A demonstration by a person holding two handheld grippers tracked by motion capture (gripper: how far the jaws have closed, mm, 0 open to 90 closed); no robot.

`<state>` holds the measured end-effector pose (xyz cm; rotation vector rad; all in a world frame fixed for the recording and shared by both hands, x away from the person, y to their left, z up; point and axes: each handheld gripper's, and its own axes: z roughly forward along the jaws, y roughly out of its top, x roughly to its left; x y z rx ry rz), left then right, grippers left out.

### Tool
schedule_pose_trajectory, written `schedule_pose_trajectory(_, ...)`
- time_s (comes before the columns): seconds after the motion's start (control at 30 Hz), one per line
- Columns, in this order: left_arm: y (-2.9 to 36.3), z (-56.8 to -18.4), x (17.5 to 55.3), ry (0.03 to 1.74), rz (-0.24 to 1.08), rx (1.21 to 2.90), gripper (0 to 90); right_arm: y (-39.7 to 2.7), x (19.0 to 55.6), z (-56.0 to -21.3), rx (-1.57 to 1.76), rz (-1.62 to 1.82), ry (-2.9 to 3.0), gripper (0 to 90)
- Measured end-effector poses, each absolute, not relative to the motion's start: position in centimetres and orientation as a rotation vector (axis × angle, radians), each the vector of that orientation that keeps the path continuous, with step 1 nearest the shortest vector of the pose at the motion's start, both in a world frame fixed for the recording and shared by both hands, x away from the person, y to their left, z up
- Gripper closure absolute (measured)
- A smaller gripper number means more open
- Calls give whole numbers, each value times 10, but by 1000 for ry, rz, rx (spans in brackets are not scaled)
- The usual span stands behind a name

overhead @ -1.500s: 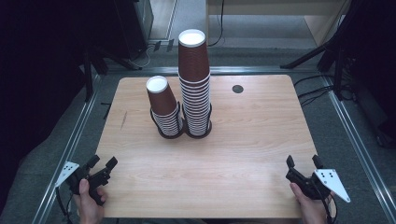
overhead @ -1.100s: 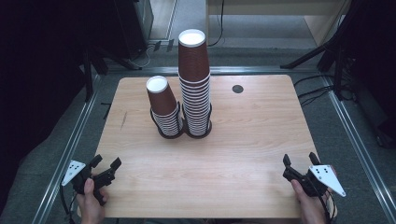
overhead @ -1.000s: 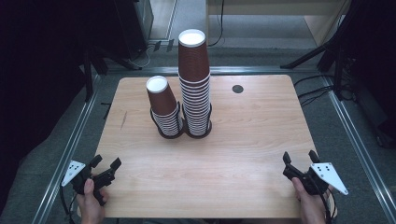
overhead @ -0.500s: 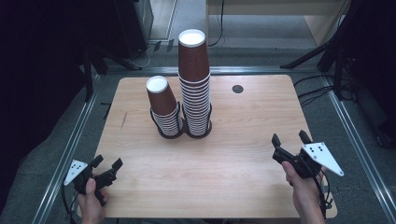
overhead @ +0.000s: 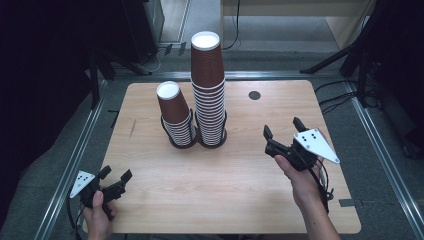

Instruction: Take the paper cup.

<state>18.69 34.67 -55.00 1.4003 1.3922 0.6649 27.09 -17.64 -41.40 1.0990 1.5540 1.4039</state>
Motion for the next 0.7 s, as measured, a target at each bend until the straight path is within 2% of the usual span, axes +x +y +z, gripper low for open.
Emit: schedule_pose_trajectory(0.7, 345, -550, 187, 1381, 665, 1417, 91, -115, 305, -378, 1013, 1462, 1625, 133)
